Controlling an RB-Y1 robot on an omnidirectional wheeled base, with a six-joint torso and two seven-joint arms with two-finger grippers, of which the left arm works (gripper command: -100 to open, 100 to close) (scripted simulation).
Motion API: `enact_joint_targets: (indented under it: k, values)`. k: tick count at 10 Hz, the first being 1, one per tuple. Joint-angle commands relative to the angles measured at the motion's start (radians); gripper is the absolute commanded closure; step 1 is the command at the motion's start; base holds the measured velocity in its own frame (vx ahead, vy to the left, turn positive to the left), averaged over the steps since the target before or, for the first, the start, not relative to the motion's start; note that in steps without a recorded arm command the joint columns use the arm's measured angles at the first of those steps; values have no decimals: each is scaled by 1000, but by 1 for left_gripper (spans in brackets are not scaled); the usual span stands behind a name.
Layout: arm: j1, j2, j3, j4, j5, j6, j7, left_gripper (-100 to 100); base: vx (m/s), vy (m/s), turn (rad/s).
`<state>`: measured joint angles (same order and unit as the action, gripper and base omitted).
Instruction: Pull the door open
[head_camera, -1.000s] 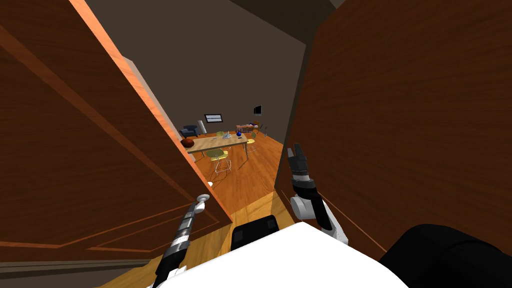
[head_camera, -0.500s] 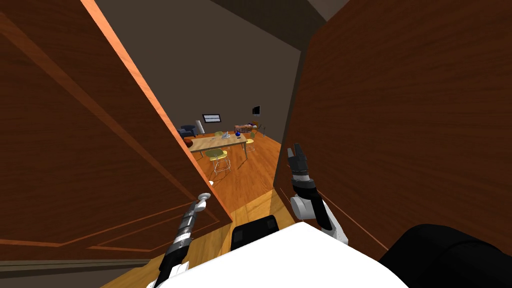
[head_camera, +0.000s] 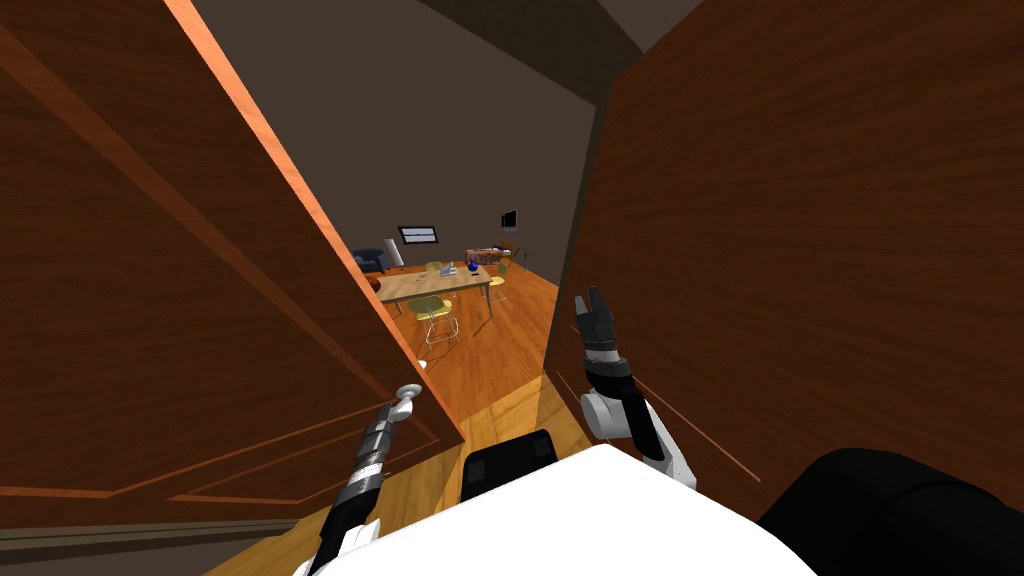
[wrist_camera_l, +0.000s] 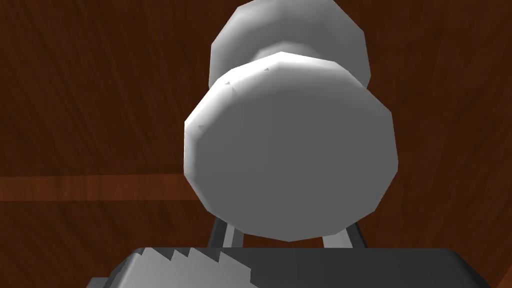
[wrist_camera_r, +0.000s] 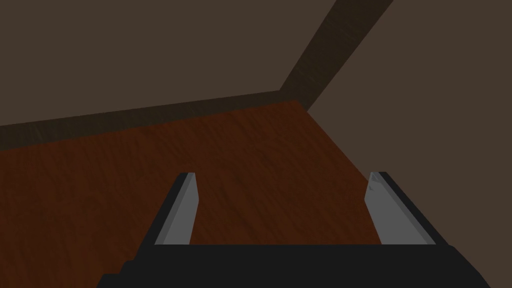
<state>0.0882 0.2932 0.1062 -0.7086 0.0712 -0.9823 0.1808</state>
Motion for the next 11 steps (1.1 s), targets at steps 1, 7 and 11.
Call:
enact_joint_targets:
  k: [1, 7, 11]
  values:
    - [-15, -17, -24, 2, 4, -3, 30, 100, -42, 16, -39]
    - [-43, -11, -76, 15, 96, 16, 189, 100, -61, 21, -62]
    - [-51, -9, -89, 28, 119, 20, 238, 100, -41, 11, -31]
